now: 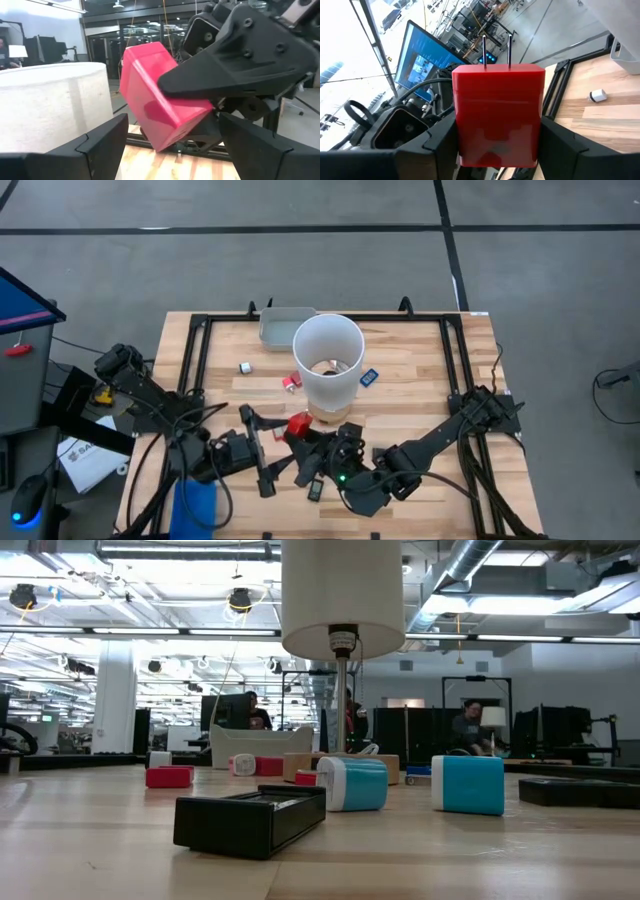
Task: Pick & Place Office items
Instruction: Put the right red charger adapter into the gray bin
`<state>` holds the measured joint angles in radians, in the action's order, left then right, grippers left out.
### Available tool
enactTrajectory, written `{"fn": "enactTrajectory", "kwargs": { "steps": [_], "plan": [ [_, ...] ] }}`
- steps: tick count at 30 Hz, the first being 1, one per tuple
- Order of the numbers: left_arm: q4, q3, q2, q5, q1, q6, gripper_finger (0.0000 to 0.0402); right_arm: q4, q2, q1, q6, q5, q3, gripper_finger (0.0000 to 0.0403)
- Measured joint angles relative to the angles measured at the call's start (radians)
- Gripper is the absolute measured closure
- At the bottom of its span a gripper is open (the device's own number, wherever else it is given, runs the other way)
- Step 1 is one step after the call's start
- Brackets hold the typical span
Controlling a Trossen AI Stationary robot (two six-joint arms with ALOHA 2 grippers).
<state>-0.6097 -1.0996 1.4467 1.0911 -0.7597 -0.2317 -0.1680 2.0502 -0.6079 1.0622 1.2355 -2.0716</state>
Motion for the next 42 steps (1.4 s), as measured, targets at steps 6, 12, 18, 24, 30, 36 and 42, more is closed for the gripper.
{"fn": "enactTrajectory", "kwargs": {
  "steps": [6, 12, 18, 24, 30, 36, 42],
  "plan": [
    [-0.001, 0.000, 0.000, 0.001, 0.000, 0.000, 0.0104, -0.003, 0.000, 0.000, 0.000, 0.003, 0.000, 0.0197],
    [0.000, 0.000, 0.000, -0.001, 0.000, 0.000, 0.0166, -0.002, 0.000, 0.000, 0.011, -0.002, 0.000, 0.0197],
    [-0.006, 0.000, 0.000, 0.011, 0.000, -0.004, 0.0243, 0.005, 0.000, -0.002, 0.013, -0.009, 0.000, 0.0197],
    [-0.032, 0.000, -0.001, 0.026, 0.004, -0.007, 0.0259, 0.054, 0.013, -0.006, 0.008, -0.003, -0.002, 0.0197],
    [-0.041, 0.001, -0.001, 0.005, -0.003, 0.004, 0.0203, 0.100, 0.029, -0.012, -0.019, -0.024, -0.002, 0.0197],
    [-0.044, 0.001, -0.001, -0.003, 0.000, 0.003, 0.0174, 0.117, 0.031, -0.011, -0.033, -0.058, -0.002, 0.0197],
    [-0.052, 0.001, -0.001, 0.003, 0.018, -0.001, 0.0184, 0.133, 0.031, -0.010, -0.048, -0.056, -0.002, 0.0197]
  ]
}}
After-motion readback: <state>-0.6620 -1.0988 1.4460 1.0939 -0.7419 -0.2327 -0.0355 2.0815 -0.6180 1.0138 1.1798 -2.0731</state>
